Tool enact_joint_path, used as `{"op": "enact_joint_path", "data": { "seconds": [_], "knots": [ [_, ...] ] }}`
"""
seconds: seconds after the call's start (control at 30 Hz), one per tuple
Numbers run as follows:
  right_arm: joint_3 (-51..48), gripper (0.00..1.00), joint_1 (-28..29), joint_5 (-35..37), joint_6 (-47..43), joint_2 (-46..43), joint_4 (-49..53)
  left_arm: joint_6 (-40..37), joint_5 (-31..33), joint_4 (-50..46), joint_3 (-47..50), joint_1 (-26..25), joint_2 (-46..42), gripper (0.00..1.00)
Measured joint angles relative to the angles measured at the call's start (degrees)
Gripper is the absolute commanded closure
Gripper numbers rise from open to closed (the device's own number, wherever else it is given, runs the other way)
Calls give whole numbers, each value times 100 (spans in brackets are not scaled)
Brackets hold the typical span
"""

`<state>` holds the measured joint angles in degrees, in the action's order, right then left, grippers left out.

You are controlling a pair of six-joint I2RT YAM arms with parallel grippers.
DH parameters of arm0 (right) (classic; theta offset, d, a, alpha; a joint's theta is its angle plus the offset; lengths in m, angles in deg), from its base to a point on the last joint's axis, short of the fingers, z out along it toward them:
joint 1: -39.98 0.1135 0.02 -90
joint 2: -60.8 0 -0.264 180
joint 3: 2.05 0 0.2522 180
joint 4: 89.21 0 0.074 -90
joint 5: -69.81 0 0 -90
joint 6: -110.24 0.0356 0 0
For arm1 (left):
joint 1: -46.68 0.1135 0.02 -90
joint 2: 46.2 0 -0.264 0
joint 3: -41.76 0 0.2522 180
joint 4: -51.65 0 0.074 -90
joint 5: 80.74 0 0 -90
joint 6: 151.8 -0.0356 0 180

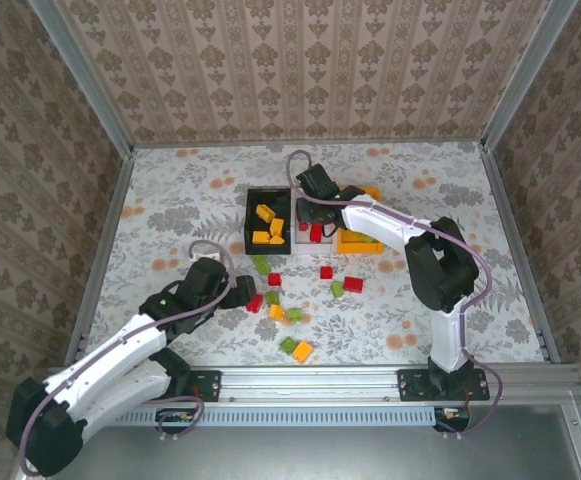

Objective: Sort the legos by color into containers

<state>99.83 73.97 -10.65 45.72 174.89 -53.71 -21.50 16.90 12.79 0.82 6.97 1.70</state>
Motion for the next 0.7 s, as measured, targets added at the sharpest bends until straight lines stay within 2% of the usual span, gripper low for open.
{"op": "enact_joint_path", "data": {
  "seconds": [0.07,0.17,0.27,0.37,0.57,0.7],
  "knots": [
    [68,33,0,-2,42,42,35,-48,-114,22,-48,0,326,0],
    [79,27,0,-9,127,28,7,-153,-289,122,-90,0,776,0],
    [-26,26,0,-26,170,-66,-87,-256,-435,240,-114,-7,1113,3],
    [-317,26,0,-50,175,-348,-157,-352,-538,310,-157,-50,1370,10],
    [-815,26,0,-50,214,-817,-295,-562,-592,310,-520,-369,1932,18],
    [-1051,26,0,-48,280,-938,-402,-616,-470,223,-612,-560,2122,28]
  ]
}}
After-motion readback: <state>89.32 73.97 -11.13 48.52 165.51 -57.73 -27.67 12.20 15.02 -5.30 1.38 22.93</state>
